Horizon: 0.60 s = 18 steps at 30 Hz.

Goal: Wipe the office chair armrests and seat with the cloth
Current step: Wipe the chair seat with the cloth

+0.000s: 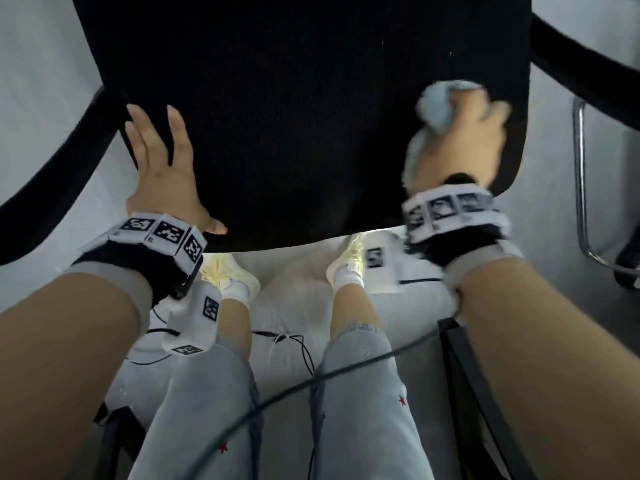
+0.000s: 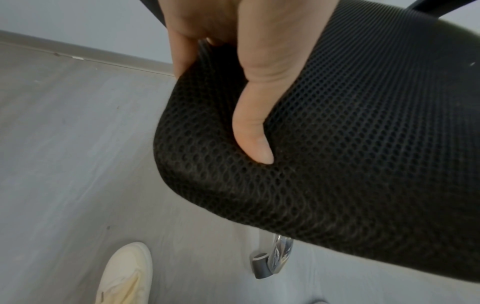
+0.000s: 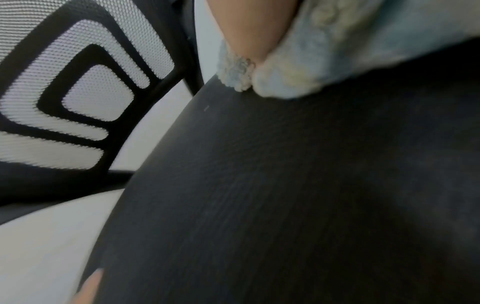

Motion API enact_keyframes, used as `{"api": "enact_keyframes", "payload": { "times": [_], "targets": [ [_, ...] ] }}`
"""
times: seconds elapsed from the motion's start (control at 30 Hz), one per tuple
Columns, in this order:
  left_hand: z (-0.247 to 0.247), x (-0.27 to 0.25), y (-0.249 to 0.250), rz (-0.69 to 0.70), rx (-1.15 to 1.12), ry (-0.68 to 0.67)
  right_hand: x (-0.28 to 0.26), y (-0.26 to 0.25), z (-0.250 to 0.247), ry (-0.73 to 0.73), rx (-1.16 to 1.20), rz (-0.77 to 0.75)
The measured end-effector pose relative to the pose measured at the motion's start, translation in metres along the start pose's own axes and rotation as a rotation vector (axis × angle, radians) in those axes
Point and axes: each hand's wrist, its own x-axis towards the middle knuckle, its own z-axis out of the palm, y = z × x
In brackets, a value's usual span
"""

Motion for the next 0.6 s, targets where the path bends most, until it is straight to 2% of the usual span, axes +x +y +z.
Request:
{"api": "enact_keyframes", "payload": {
  "times": [0.07,0.2,0.27,0.33,0.4,0.5,0.6],
  "targets": [
    [0.001,0.001,-0.001,0.007,-0.008,0.010,-0.025,-0.041,0.028,-0.084,-0.041,-0.050],
    [-0.002,0.001,-0.002,-0.011,0.008,-0.018,-0.098,-0.105,0.064,-0.247,0.050,-0.443],
    [-0.003,0.001,-0.003,-0.008,0.016,-0.022,-0.106,-0.105,0.064,-0.307,0.076,-0.631],
    [-0.003,0.000,-0.004,0.005,0.017,-0.021,-0.083,-0.082,0.051,-0.285,-0.016,-0.720],
    [-0.003,0.000,-0.005,0.007,0.007,-0.019,-0.044,-0.044,0.031,-0.165,-0.065,-0.585],
    [0.000,0.000,-0.003,0.007,-0.015,-0.007,0.001,0.016,-0.004,0.043,0.018,-0.215],
    [0.006,-0.001,-0.001,0.025,-0.046,0.023,0.002,0.010,0.001,0.090,0.064,0.054]
  ]
}}
